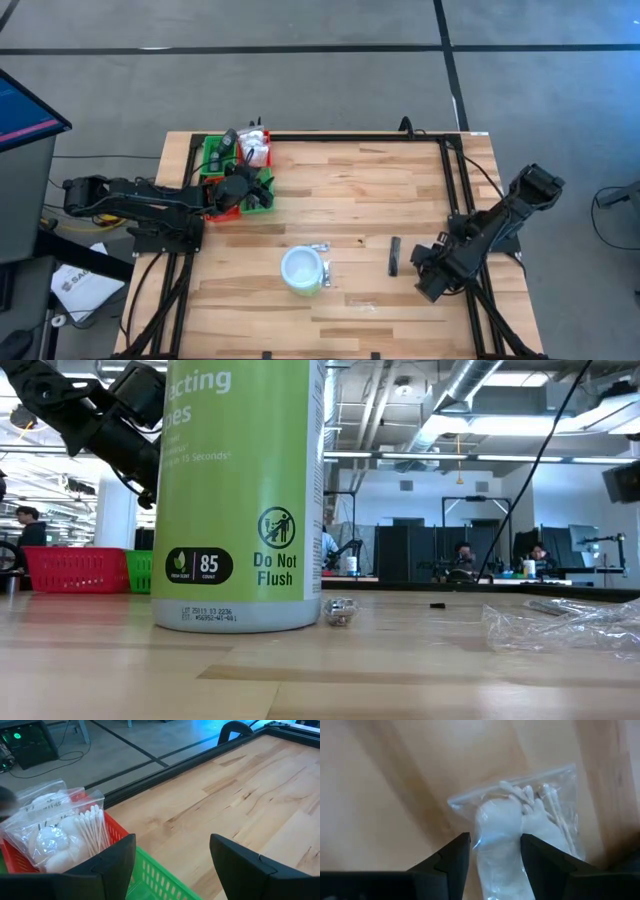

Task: Pick & Place Travel size toiletries
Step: Put the white cotton pack into the top red bin

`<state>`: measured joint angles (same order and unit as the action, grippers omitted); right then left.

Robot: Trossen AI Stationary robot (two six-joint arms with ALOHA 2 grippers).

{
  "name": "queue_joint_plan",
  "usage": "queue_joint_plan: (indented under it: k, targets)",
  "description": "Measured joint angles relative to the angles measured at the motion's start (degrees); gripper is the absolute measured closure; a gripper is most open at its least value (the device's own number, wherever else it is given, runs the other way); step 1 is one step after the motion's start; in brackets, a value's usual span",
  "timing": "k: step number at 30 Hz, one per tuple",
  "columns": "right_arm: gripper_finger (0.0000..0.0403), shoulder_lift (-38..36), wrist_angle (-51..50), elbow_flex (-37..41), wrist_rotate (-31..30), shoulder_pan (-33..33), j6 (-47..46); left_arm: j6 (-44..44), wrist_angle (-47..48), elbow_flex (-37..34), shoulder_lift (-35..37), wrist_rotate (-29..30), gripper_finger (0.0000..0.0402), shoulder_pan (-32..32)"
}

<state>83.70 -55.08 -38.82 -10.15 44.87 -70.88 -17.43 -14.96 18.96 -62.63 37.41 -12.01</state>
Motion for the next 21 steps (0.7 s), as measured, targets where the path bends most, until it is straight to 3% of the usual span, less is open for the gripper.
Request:
queue_joint_plan:
  k: [8,15,21]
  targets:
    - [0.0267,-0.09,2.42,1.86,-0.19,-4.04,1.89,0.01,-0.09,0.0,0.0,0.0,0.0156,0.0]
    - [0.0387,-0.12,2.74,1.66,1.15,-5.3,5.67,0.47,-0.11,0.0,0.0,0.0,0.0156,0.0]
    - [0.04,0.11,3.47,-1.93,1.63,-6.14,9.71,0.5,-0.1,0.0,0.0,0.0,0.0156,0.0]
